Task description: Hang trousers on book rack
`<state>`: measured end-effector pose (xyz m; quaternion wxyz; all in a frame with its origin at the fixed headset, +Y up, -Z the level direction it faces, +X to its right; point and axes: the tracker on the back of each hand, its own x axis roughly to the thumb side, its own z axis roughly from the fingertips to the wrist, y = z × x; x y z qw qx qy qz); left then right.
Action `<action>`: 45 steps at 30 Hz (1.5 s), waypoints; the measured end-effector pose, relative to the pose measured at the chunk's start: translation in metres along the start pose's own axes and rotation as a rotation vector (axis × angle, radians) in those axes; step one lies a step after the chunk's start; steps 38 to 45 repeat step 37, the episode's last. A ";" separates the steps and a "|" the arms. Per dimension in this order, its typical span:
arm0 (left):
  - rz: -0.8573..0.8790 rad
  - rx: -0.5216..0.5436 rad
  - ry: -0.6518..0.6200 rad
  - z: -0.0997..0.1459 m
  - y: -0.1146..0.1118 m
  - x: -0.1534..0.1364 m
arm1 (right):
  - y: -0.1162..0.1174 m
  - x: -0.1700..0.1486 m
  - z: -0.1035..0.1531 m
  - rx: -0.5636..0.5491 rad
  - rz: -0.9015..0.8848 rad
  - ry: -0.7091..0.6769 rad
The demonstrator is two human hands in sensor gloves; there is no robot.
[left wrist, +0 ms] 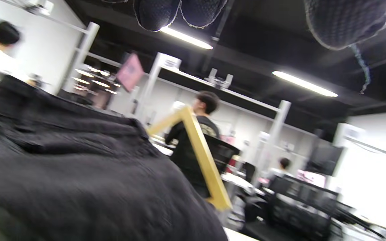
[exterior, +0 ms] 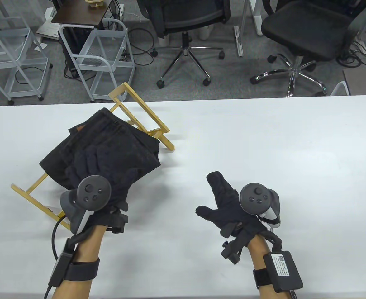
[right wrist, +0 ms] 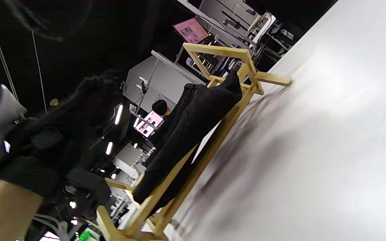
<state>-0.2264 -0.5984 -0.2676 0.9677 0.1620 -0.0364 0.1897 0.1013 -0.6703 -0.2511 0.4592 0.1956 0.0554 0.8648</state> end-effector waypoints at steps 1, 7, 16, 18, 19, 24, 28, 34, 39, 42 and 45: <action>-0.003 0.001 -0.026 0.004 -0.005 0.006 | 0.001 0.002 0.000 -0.008 0.037 0.002; -0.058 -0.104 -0.279 0.028 -0.046 0.040 | 0.008 0.007 0.001 -0.031 0.244 0.001; -0.144 -0.199 -0.477 0.047 -0.084 0.048 | 0.021 0.006 0.000 -0.004 0.413 -0.010; -0.140 -0.250 -0.476 0.047 -0.090 0.046 | 0.023 0.004 0.000 0.007 0.435 -0.002; -0.135 -0.263 -0.467 0.047 -0.092 0.046 | 0.025 0.003 -0.001 0.011 0.448 0.004; -0.102 -0.330 -0.443 0.046 -0.099 0.040 | 0.029 -0.002 -0.003 0.041 0.488 0.029; -0.136 -0.351 -0.422 0.047 -0.102 0.034 | 0.030 -0.008 -0.003 0.060 0.489 0.055; -0.081 -0.387 -0.401 0.046 -0.101 0.034 | 0.031 -0.011 -0.003 0.083 0.477 0.081; -0.082 -0.380 -0.391 0.047 -0.100 0.033 | 0.030 -0.019 -0.004 0.084 0.474 0.103; -0.082 -0.380 -0.391 0.047 -0.100 0.033 | 0.030 -0.019 -0.004 0.084 0.474 0.103; -0.082 -0.380 -0.391 0.047 -0.100 0.033 | 0.030 -0.019 -0.004 0.084 0.474 0.103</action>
